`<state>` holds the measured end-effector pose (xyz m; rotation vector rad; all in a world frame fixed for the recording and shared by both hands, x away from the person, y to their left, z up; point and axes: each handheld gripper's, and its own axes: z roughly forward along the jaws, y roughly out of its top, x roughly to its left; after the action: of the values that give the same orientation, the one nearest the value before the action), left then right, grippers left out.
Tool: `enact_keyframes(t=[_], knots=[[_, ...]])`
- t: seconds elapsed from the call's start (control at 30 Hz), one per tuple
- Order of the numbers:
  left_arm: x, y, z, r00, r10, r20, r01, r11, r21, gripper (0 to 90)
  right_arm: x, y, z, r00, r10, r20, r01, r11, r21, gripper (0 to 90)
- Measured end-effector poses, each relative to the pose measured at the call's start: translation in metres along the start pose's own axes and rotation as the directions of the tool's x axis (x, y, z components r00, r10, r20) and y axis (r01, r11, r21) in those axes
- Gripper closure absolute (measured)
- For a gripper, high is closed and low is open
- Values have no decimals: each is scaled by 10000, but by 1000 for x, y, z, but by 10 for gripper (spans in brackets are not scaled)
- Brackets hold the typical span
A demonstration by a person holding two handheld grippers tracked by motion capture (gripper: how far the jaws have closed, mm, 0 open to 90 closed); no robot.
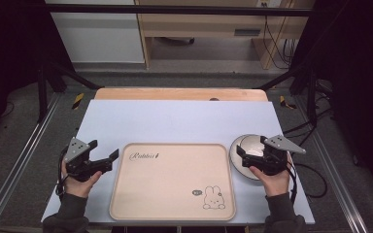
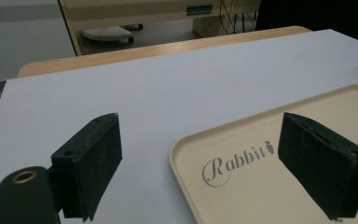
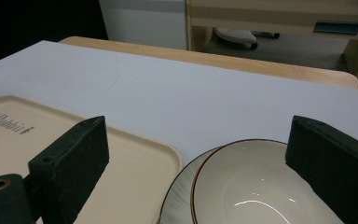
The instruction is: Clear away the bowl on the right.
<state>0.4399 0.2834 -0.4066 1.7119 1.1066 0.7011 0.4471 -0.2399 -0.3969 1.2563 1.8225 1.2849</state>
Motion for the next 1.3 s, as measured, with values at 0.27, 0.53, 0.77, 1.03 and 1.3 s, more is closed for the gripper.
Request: enact_keyframes(t=[0.27,0.53,0.77,1.03,1.3], knots=[[2,-2,2,10000,-60,-60,60,9999,95,130,-3,0,-1,9998,106,157,-108,9999,103,61],[4,-3,3,9999,-95,-124,96,9999,134,130,-9,1,-4,9995,131,299,-135,9998,117,62],[5,-5,4,9999,-56,-131,58,9998,189,130,-14,1,-5,9991,183,388,-188,9997,143,67],[6,-6,5,9999,-23,-130,26,9996,268,129,-20,1,-6,9982,263,544,-274,9994,197,78],[5,-7,7,9999,15,-144,-10,9995,327,128,-26,0,-6,9969,323,719,-345,9990,294,83]])
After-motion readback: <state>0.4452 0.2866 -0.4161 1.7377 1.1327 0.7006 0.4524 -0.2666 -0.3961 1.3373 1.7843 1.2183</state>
